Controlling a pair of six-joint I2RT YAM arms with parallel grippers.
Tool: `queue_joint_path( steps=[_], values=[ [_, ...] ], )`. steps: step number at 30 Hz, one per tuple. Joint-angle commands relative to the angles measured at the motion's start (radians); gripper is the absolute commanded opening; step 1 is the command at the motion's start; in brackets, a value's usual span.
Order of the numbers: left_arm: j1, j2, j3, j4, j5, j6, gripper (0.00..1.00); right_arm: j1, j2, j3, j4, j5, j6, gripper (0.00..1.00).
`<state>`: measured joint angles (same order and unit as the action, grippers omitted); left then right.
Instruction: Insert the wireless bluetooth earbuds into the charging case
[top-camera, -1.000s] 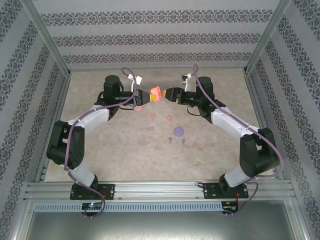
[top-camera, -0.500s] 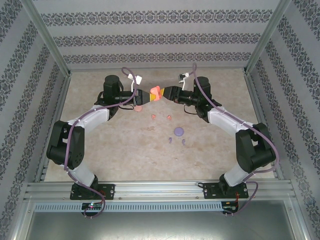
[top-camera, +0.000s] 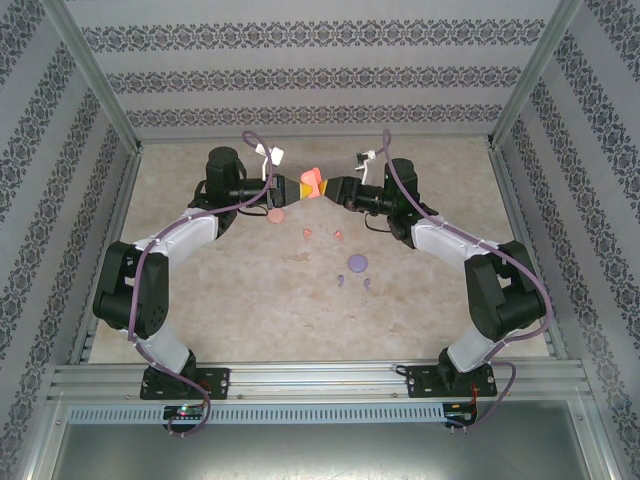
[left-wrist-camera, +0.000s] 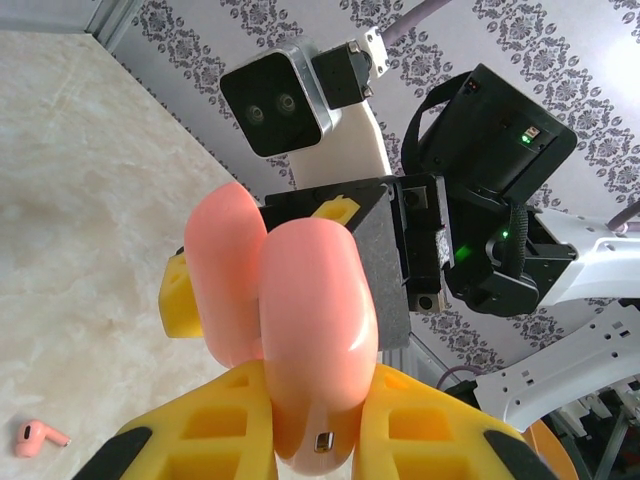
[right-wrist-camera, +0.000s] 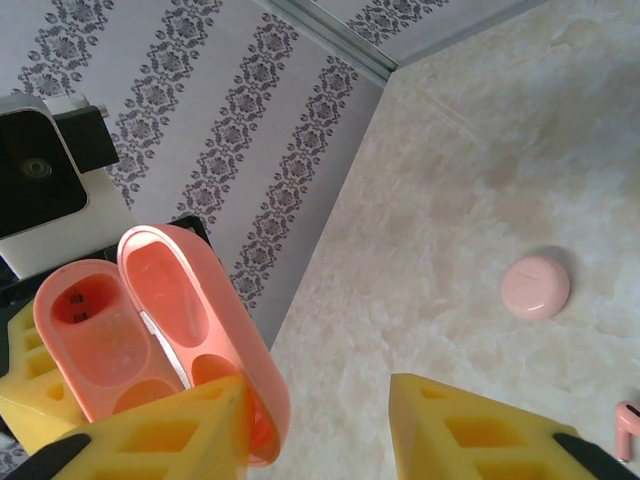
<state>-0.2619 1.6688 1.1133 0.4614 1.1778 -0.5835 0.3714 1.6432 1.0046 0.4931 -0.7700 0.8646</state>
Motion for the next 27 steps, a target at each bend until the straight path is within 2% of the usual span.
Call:
queue_joint_path(
  steps=[1,8,21,23,25,27],
  values=[
    [-0.005,-0.03,0.03,0.06,0.024,-0.009,0.0,0.011,0.02,-0.007,0.074,-0.015,0.028,0.4],
    [-0.007,-0.034,0.01,0.071,0.022,-0.013,0.0,0.011,0.045,0.025,0.138,-0.03,0.086,0.36],
    [-0.008,-0.032,-0.014,0.079,-0.012,-0.008,0.0,0.012,0.052,0.026,0.198,-0.036,0.15,0.01],
    [-0.008,-0.031,-0.017,0.081,-0.021,-0.009,0.0,0.013,0.052,0.027,0.198,-0.032,0.155,0.0],
    [-0.009,-0.034,-0.02,0.079,-0.034,-0.007,0.07,0.011,0.054,0.029,0.193,-0.027,0.158,0.0],
    [-0.009,-0.037,-0.025,0.068,-0.053,-0.003,0.2,0.01,0.053,0.032,0.176,-0.017,0.157,0.0]
  ],
)
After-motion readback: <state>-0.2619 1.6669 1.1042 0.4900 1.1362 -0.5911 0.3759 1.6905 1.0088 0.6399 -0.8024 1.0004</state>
